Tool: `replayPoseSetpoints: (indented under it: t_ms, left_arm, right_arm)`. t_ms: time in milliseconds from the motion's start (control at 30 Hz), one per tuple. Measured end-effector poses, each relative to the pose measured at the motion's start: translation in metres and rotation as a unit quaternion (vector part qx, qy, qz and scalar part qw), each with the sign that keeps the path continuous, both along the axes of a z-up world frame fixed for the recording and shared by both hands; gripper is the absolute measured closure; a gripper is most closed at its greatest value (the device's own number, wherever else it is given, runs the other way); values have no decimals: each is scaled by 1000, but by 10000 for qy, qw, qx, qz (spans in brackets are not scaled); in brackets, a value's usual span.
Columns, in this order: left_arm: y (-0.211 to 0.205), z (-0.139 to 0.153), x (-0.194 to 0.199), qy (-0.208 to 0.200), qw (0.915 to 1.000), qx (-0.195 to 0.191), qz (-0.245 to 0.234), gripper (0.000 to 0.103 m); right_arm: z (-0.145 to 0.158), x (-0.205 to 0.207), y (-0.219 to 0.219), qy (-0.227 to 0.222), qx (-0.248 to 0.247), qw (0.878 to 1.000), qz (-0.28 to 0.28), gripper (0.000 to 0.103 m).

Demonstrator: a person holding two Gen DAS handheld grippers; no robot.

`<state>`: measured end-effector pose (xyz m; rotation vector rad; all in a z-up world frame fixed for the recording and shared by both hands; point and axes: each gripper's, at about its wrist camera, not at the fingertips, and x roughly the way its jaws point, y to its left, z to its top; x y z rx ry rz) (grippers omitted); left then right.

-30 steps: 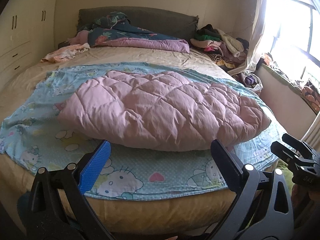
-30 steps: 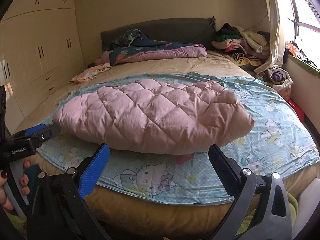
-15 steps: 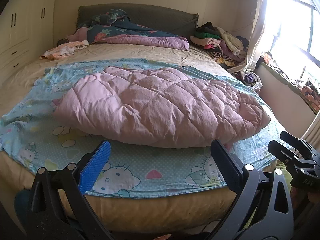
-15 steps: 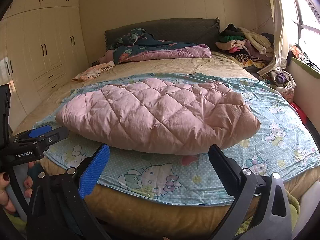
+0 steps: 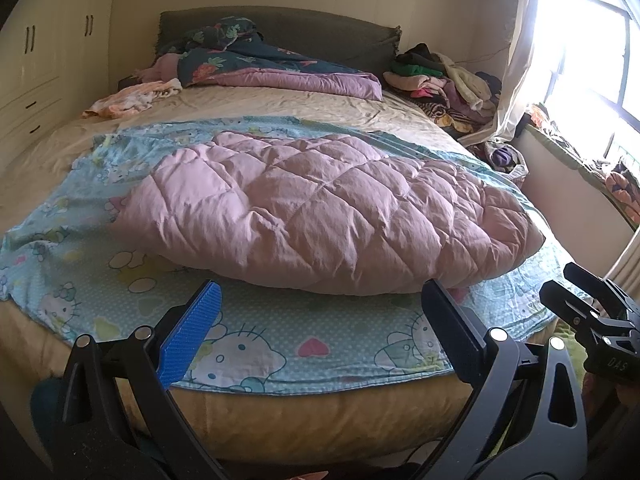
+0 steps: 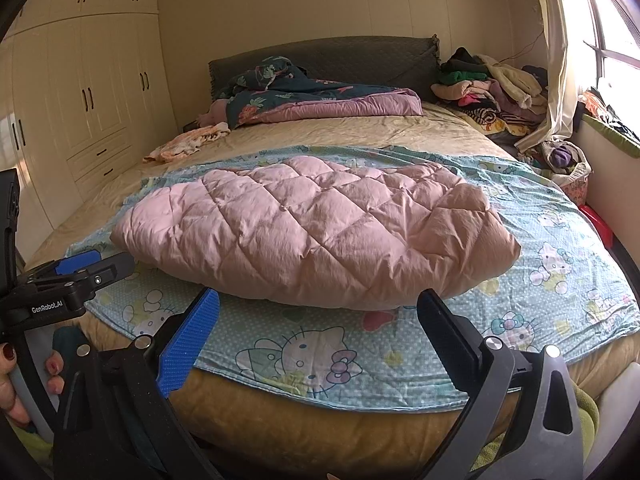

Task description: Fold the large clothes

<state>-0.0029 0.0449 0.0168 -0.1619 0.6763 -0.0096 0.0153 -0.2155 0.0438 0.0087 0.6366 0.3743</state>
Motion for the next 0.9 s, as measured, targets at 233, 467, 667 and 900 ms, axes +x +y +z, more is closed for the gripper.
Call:
replayPoseSetpoints:
  t_ms: [233, 467, 667, 900]
  left_arm:
    - [2, 1, 0, 2, 10000, 0, 10, 9]
    - [2, 1, -1, -2, 10000, -2, 10, 9]
    - [2, 1, -1, 3, 10000, -5, 1, 9]
    - [4, 1, -1, 3, 10000, 1, 12, 9]
  right_arm:
    - [0, 0, 0, -4, 2, 10000, -3, 4]
    - [0, 0, 0, -2, 2, 10000, -3, 4]
    - [0, 0, 0, -17, -9, 10000, -15, 4]
    - [0, 0, 0, -11, -9, 10000, -17, 4]
